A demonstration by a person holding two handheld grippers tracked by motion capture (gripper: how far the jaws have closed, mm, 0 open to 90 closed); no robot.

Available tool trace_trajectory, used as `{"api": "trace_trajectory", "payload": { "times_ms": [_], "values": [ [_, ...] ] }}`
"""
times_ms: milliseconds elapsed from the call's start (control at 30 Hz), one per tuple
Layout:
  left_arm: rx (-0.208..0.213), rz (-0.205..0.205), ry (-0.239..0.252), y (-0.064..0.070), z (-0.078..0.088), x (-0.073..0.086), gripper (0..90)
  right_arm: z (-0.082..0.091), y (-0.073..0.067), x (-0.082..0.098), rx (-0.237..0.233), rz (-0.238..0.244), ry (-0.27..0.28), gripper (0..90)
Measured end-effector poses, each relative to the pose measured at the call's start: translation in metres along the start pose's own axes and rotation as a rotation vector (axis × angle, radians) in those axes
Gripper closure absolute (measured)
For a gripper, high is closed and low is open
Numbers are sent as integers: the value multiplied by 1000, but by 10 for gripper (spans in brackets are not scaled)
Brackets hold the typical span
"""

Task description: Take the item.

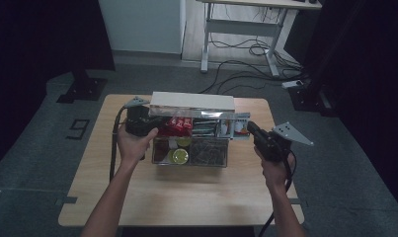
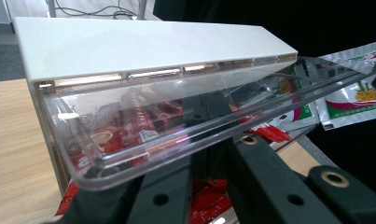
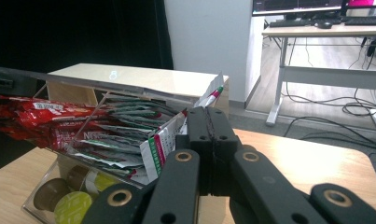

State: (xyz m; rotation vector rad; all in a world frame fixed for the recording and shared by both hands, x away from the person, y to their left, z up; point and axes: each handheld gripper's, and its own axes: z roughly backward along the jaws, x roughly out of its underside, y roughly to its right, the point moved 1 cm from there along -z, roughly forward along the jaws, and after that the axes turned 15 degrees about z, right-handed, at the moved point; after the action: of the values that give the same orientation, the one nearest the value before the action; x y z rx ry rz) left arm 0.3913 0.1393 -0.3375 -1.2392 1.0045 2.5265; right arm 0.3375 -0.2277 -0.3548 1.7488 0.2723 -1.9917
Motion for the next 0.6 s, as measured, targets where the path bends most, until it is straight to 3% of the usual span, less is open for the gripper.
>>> {"api": "trace_trajectory", "payload": {
  "times_ms": [600],
  "values": [
    [1, -2, -1, 1, 0, 1, 888, 15, 6, -3, 18, 2, 22, 899]
  ]
}}
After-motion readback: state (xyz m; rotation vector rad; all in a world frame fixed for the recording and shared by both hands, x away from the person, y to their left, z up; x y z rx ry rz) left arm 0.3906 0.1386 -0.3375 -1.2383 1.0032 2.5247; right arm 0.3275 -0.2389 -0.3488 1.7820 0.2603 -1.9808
